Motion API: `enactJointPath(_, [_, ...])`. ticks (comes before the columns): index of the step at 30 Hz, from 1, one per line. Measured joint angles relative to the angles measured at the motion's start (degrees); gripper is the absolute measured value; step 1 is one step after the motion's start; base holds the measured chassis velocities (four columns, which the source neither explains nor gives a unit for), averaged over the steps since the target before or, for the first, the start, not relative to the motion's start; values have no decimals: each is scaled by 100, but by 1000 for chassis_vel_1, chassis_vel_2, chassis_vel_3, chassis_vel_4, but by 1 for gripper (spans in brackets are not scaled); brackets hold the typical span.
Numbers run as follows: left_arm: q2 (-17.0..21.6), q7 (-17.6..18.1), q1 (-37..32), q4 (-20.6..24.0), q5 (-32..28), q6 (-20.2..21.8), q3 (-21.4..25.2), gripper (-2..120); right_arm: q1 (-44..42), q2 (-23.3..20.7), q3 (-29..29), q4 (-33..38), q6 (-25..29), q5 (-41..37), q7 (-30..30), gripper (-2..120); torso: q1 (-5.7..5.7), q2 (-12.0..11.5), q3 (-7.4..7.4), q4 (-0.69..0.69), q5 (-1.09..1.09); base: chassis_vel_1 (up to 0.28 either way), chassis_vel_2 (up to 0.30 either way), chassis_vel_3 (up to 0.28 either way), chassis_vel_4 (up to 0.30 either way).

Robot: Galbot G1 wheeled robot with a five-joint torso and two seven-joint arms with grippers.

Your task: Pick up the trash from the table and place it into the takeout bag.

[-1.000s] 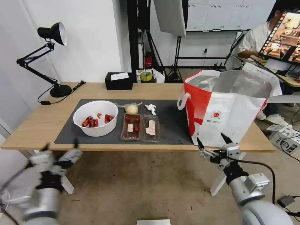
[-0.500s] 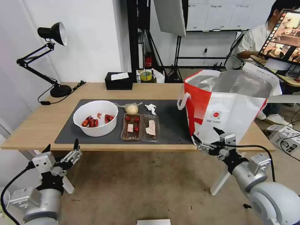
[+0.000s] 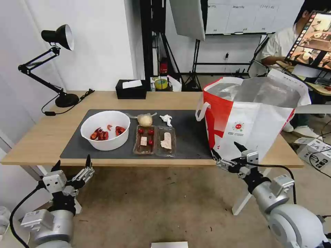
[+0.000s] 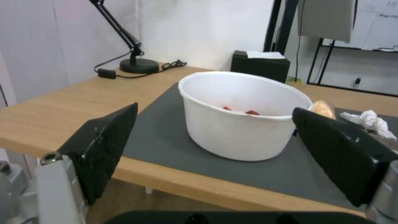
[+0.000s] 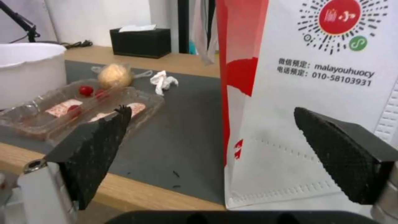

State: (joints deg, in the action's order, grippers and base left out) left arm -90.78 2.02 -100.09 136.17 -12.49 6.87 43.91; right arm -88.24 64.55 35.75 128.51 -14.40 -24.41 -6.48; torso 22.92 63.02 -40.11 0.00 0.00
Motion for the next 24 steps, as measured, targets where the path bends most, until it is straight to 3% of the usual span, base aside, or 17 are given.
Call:
enactJointPath(17, [9,-54,64,-737,324,-867,-199,100,-120,76,-144,-574,1104,44,-424,100,0,0,0,0,0,0,0,0,0])
enactJointPath(24, [-41,-70,23,-859,329,-913,-319,100,-134,79,-153,-677,1230,65,-424,100,0,0,0,0,0,0,0,0,0])
